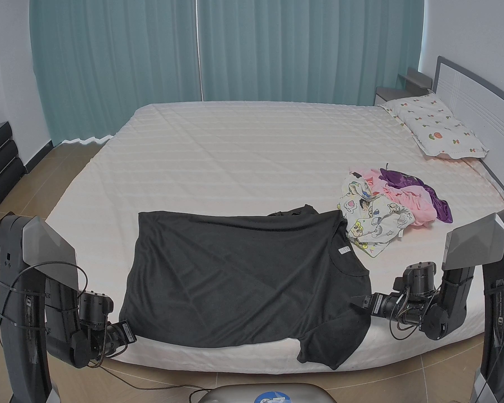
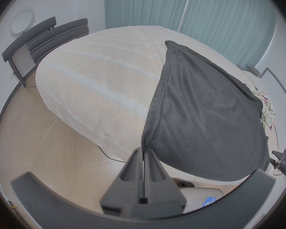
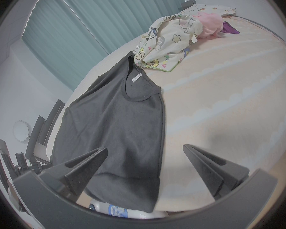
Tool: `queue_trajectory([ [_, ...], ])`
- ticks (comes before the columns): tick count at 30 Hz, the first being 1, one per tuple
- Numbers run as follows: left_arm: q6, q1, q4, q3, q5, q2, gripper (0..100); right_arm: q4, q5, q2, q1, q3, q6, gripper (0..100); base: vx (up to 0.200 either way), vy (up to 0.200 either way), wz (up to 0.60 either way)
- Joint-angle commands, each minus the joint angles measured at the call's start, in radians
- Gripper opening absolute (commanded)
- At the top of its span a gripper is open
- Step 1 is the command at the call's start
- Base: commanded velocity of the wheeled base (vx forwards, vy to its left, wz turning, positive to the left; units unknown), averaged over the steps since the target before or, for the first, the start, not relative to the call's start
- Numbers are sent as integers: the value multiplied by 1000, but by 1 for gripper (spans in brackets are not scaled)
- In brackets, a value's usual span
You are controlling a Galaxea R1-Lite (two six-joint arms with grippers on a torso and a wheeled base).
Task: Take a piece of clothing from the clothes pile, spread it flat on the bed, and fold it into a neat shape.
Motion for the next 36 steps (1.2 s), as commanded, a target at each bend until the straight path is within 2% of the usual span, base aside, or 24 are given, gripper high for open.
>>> queue_trajectory([
  [1, 0, 0, -1, 0, 0, 2, 0, 64, -2, 3, 3, -54, 3, 0, 0, 0, 0],
  [7, 0, 0, -1, 0, 0, 2, 0, 96, -5, -11, -13, -51, 3, 0, 0, 0, 0],
  [15, 0, 0, -1, 5, 2, 0, 0, 98, -8, -50, -71, 21, -1, 0, 0, 0, 0],
  [28, 11, -6, -1, 23, 2, -4, 0, 92, -1, -63, -68, 64, -7, 0, 0, 0, 0],
  [29, 20, -8, -5, 32, 2, -4, 100, 87, 1, -62, -66, 64, -6, 100, 0, 0, 0],
  [33, 34, -8, -8, 40, 2, -7, 100, 86, 8, -80, -59, 69, 14, 100, 0, 0, 0],
  [35, 35, -3, -8, 43, 2, -23, 100, 84, 15, -112, -49, 84, 54, 100, 0, 0, 0],
  [36, 37, 3, -8, 48, 2, -53, 100, 84, 16, -137, -43, 95, 100, 100, 0, 0, 0],
])
